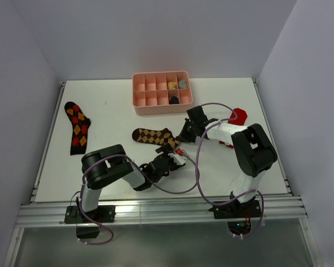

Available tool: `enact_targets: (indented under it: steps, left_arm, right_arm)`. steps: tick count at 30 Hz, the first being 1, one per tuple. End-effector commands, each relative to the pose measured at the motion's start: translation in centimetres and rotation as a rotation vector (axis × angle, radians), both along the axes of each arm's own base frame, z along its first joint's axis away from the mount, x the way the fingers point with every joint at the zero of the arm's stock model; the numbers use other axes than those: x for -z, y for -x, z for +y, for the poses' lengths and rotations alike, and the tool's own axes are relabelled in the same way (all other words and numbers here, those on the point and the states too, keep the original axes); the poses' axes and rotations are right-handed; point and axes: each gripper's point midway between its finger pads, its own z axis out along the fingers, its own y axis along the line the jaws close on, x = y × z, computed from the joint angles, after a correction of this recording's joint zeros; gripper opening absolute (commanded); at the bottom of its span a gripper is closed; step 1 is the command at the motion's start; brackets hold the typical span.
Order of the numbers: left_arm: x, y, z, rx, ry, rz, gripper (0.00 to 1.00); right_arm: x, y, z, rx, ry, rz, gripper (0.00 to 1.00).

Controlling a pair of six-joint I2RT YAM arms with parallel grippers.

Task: Roll the socks
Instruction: Roll the sock at the center of the board.

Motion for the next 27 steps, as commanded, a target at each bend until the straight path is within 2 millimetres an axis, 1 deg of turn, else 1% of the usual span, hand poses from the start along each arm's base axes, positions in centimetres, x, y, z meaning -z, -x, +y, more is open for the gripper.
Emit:
enact_targets:
  steps: [1,4,8,11,12,14,17,20,21,22,23,24,25,26,27]
  left_arm:
    - [-2.8,-1.4,-0.8,-0.035,0.033,-0.124,0.77]
    - [-2.3,-1.5,-0.9,-0.030,0.021,-0.132,0.74]
    - [-1.3,-1.9,-1.2,-0.030,-0.003,-0.116,0.71]
    - [-0.5,-2.3,-0.9,-0.043,-0.004,-0.081,0.65]
    - [0.1,-2.4,-0.7,-0.043,-0.018,-0.061,0.61]
    - [0.3,-2.6,-0.9,-0.043,-0.001,-0.030,0.58]
    - [1.2,-2.9,-0.3,-0.066,-0.011,0.021,0.52]
    - [2.0,-2.6,-0.2,-0.070,-0.007,0.077,0.45]
    - [2.1,-2.5,-0.2,-0.072,0.000,0.093,0.38]
    - [2.1,-2.5,-0.1,-0.078,0.005,0.105,0.35]
    - [2.6,-2.3,0.0,-0.080,0.013,0.138,0.31]
    - [2.7,-2.3,0.2,-0.086,0.018,0.153,0.23]
    - [2.5,-2.3,0.3,-0.099,0.049,0.176,0.18]
    - [2.9,-1.9,0.5,-0.091,0.047,0.206,0.13]
    - [3.0,-1.8,0.7,-0.097,0.060,0.228,0.04]
  right_arm:
    - [-1.8,-0.3,0.7,-0.027,-0.004,-0.032,0.00]
    - [-1.8,-0.3,0.7,-0.029,-0.005,-0.032,0.00]
    - [-1.8,-0.2,0.7,-0.033,-0.007,-0.029,0.00]
    - [-1.9,-0.2,0.8,-0.033,-0.010,-0.029,0.00]
    - [-2.0,-0.2,0.7,-0.032,-0.008,-0.030,0.00]
    - [-2.1,-0.2,0.8,-0.032,-0.009,-0.032,0.00]
    - [-2.4,-0.3,0.9,-0.031,-0.016,-0.032,0.00]
    - [-2.7,-0.4,0.9,-0.027,-0.018,-0.034,0.00]
    - [-2.9,-0.5,0.9,-0.024,-0.019,-0.040,0.00]
    - [-3.1,-0.5,0.8,-0.021,-0.019,-0.045,0.00]
    - [-3.3,-0.6,0.9,-0.020,-0.024,-0.054,0.00]
    - [-3.4,-0.6,1.0,-0.017,-0.029,-0.056,0.00]
    - [-3.6,-0.5,1.0,-0.014,-0.040,-0.058,0.00]
    - [-3.9,-0.6,1.1,-0.010,-0.053,-0.074,0.00]
    - [-4.1,-0.6,1.2,-0.007,-0.063,-0.080,0.00]
